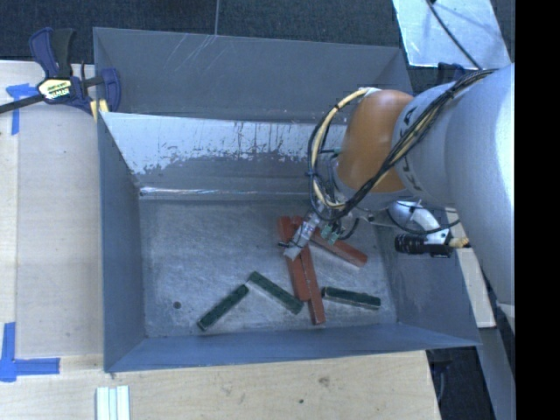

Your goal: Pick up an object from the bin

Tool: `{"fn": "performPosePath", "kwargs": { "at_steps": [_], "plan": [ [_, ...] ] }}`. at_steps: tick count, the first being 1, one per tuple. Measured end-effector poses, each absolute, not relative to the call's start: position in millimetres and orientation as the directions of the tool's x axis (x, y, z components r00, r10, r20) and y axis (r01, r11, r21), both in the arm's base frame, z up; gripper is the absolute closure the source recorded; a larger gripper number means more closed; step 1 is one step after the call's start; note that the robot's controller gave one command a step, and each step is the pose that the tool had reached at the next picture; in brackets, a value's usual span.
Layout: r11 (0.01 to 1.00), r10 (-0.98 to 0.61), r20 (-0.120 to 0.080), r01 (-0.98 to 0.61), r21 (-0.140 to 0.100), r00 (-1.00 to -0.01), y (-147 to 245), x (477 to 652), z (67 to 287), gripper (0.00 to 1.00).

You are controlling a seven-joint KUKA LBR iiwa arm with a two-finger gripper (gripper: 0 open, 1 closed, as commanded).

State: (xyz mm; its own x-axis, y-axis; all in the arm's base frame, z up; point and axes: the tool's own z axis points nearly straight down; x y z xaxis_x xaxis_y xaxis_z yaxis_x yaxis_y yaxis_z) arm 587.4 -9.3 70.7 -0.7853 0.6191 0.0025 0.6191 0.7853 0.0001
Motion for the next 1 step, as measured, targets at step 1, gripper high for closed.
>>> {"fn": "performPosePath", "kwargs": {
  "at_steps": [1],
  "plan": [
    [0.787, 0.617, 0.001, 0.617, 0.000, -0.787, -9.6, 587.9, 71.7, 0.00]
  ]
}}
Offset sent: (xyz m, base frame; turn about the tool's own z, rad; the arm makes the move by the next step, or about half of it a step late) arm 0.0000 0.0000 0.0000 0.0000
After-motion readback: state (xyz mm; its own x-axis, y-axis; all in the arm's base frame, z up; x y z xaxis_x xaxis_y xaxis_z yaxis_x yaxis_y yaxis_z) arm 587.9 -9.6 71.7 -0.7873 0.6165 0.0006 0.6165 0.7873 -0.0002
